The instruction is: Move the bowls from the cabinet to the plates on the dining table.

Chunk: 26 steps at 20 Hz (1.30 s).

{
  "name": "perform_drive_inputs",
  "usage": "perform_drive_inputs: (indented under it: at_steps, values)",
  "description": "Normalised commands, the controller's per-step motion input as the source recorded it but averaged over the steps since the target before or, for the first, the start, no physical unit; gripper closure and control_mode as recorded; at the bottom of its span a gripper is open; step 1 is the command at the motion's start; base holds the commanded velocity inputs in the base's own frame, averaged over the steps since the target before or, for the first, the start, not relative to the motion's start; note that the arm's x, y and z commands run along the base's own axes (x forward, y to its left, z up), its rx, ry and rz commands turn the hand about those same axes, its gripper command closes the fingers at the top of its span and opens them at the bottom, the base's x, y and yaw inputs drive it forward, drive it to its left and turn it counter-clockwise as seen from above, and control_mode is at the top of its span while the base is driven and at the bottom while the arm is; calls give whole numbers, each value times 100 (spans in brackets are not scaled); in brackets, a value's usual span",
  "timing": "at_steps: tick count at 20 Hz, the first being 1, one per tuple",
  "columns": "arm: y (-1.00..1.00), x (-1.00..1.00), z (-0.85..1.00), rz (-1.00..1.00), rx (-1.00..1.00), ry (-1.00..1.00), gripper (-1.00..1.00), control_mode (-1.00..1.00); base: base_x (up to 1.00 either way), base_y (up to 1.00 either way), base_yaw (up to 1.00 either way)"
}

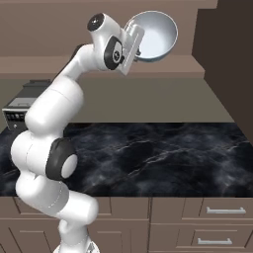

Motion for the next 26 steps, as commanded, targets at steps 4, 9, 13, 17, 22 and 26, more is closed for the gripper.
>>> perform_drive_inputs:
  at_steps: [4, 9, 13, 17, 22, 26]
  values:
    - [7, -62, 13, 0, 5, -1, 100, -100, 0, 0, 0]
    - [9, -62, 2, 0, 1, -1, 100, -100, 0, 0, 0]
    - [13, -62, -2, 0, 0, -1, 100, -100, 0, 0, 0]
    - [7, -62, 2, 0, 0, 3, 100, -100, 0, 0, 0]
    - [0, -62, 14, 2, 2, 6, 100, -100, 0, 0, 0]
    - [0, -59, 21, 3, 2, 7, 100, -100, 0, 0, 0]
